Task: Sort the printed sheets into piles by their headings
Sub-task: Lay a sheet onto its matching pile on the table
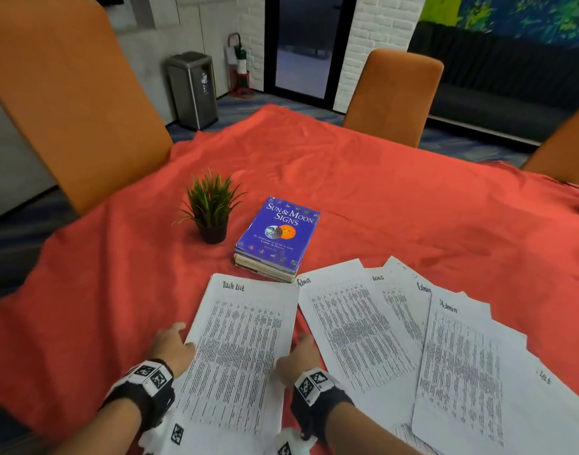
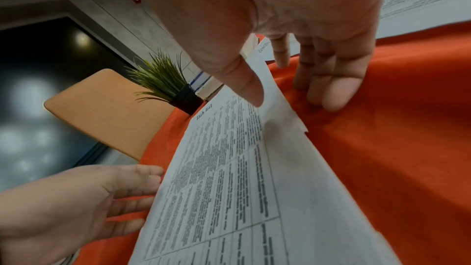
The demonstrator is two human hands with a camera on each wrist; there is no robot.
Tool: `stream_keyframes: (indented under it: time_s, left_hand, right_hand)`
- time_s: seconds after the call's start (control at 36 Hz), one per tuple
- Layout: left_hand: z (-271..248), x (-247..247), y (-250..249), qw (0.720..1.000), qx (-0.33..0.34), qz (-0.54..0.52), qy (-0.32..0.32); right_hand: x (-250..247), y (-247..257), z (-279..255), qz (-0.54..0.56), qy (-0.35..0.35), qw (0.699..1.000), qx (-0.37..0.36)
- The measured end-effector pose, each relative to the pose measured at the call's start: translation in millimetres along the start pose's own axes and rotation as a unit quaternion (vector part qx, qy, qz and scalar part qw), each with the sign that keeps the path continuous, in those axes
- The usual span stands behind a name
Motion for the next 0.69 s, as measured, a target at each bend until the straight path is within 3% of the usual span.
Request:
stream_keyframes:
  time_s: [0.19,0.69]
  left_hand:
    - [-11,16,-2,0.998,-0.003,-0.005,0.063]
    - [-32,3,0,0.998,-0.036,-0.009,0.046]
  right_hand:
    - [15,4,-7,-0.015,0.037,0.999,-0.006]
    - [27,8,-6,-0.014,0.085,0.996,-0.024]
Point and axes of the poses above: each hand's wrist, its own z-axis towards the middle knuckle, its own x-axis out of the palm, y = z × x, the point moved 9 cm from there along z, towards the middle knuckle, and after that the axes turned 5 degrees about x, right-handed, at the moved point
